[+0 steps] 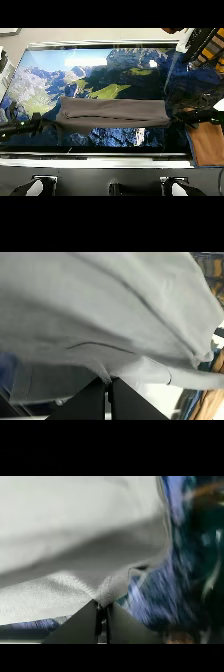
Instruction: Fold the clothes and pants, and hang the long-sleeved shirts on hangers.
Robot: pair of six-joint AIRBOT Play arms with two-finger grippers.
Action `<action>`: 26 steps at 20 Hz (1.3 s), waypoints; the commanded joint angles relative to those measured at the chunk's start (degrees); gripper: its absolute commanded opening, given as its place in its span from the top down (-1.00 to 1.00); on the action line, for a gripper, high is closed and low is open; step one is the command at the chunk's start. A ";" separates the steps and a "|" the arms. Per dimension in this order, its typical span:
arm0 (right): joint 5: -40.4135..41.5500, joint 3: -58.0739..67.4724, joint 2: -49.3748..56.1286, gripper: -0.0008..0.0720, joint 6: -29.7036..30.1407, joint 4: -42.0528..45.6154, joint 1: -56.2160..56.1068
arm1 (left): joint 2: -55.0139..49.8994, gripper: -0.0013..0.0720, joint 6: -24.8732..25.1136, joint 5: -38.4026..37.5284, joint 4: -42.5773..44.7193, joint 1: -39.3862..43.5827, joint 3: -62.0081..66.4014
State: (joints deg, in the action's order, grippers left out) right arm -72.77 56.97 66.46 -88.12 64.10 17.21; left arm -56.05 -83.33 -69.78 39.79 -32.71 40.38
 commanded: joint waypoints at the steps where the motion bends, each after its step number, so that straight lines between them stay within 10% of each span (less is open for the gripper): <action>1: 5.84 3.91 7.17 0.90 2.27 -3.43 -0.35 | -13.09 0.92 4.13 2.12 -1.92 2.51 8.76; 14: 11.87 19.15 29.18 0.83 -1.27 -2.73 -4.68 | -48.78 0.89 3.82 -3.21 -1.88 8.09 42.10; 17: 10.56 19.78 29.03 -0.05 -3.85 -3.19 -4.17 | -49.33 -0.11 3.76 -1.77 -1.88 7.50 42.45; 18: 8.92 21.07 28.55 -0.32 -3.89 -2.80 -3.28 | -49.13 -0.12 2.89 -1.86 -1.88 6.84 43.23; 26: -2.89 24.92 31.80 -0.53 1.75 -5.79 6.16 | -39.91 -0.16 2.01 -3.76 11.67 5.81 49.03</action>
State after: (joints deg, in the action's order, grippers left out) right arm -72.03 81.38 96.36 -90.00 60.12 21.96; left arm -99.33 -80.55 -73.38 43.53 -27.46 88.25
